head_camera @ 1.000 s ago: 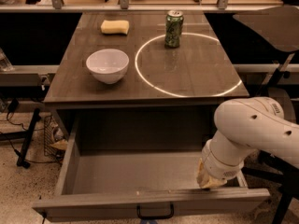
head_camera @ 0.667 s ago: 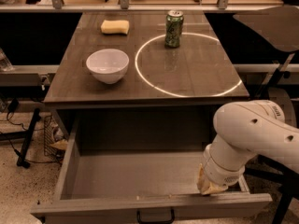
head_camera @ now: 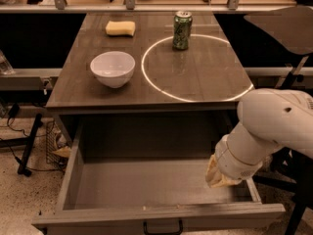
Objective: Open top drawer
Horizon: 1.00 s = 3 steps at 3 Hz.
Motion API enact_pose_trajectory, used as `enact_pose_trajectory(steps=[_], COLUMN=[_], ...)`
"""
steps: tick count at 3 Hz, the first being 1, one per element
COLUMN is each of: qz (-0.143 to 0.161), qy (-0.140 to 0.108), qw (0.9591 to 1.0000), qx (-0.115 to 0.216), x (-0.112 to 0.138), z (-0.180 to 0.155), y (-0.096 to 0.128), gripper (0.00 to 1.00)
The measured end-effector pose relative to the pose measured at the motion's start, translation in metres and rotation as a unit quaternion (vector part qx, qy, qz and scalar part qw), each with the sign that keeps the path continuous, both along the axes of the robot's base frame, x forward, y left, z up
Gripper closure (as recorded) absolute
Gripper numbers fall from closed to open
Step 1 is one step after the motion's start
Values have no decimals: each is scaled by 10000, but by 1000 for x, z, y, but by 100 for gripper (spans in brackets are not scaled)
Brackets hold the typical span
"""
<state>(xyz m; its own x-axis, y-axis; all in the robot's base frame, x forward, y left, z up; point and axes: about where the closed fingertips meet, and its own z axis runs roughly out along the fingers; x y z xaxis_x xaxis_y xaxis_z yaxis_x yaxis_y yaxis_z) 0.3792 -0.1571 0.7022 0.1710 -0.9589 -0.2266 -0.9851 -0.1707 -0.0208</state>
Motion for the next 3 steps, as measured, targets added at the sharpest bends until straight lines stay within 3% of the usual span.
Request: enact_pose_trajectory(steps=[2,3], qz=[-119,-119], qy=[-513,-513], qw=[9974,9974], qx=[498,498], x=[39,39], z=[53,53], y=[-5,-5], gripper=[100,100])
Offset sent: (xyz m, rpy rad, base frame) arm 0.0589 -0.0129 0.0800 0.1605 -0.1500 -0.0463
